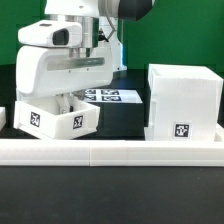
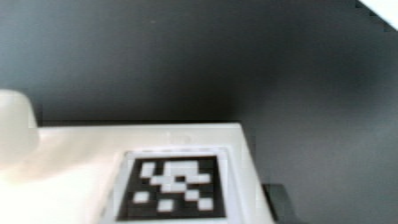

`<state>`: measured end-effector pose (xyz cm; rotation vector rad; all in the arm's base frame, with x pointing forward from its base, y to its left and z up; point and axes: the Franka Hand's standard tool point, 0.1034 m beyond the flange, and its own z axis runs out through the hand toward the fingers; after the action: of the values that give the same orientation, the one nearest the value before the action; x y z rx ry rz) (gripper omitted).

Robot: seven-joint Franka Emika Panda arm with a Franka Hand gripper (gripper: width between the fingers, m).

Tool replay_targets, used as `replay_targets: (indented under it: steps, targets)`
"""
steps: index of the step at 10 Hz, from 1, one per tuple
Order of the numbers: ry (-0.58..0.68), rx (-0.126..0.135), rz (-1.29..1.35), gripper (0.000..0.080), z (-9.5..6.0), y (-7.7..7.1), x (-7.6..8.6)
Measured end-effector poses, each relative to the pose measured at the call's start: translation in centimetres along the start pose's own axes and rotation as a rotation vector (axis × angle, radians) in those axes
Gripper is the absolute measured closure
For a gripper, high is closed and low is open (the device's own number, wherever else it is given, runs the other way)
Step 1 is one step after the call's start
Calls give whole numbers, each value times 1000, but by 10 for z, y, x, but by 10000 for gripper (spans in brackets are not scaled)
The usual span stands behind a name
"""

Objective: Assemble drawer

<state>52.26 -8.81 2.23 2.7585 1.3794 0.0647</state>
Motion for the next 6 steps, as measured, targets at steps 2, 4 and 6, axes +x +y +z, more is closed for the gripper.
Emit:
replay_targets:
  steps: [2,4,6]
  targets:
    - [-7,-8,-134,755,-4,-1,4]
    - [-22,-9,-302,755,-5,-6,12]
    - [-34,-9,-426,755,-5,-9,19]
